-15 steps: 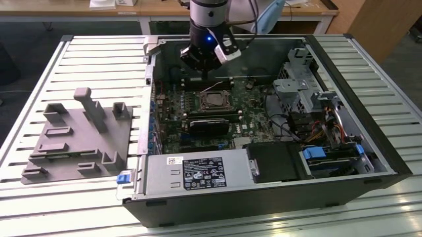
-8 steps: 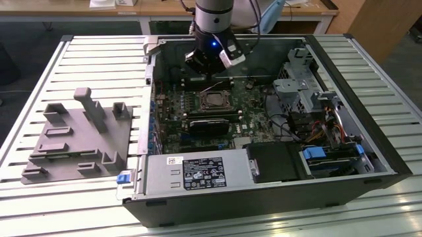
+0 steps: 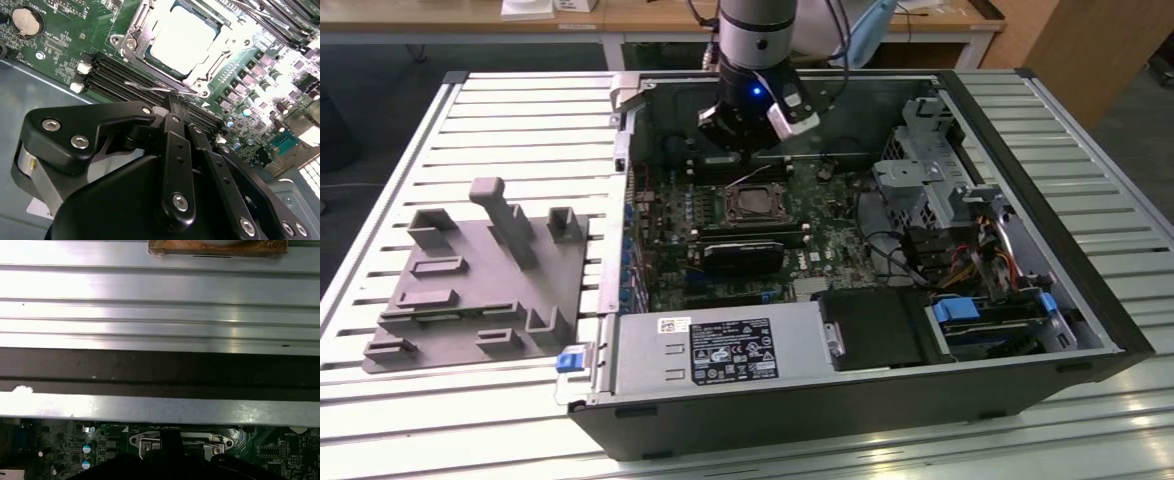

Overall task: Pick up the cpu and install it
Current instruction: 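Install the first cpu locking lever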

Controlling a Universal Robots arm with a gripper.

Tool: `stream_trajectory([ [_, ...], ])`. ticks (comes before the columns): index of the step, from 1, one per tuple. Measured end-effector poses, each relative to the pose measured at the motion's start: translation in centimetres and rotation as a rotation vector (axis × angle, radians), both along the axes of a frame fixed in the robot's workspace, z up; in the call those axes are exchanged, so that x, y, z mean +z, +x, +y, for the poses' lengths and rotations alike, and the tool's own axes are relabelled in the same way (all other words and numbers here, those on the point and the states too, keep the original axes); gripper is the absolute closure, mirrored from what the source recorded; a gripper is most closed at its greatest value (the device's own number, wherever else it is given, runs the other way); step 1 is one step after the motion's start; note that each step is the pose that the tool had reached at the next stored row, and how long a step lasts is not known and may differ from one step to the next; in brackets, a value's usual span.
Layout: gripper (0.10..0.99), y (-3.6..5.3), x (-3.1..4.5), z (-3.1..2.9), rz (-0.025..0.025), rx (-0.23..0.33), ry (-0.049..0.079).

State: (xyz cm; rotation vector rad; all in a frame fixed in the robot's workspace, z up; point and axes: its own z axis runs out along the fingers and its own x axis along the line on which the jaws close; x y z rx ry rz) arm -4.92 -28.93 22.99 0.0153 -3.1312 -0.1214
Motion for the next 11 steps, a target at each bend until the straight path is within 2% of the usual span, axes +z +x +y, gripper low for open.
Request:
stream_trajectory([
  [11, 0.980, 1.14, -0.41, 0.26, 0.0016, 0.000, -0.002],
])
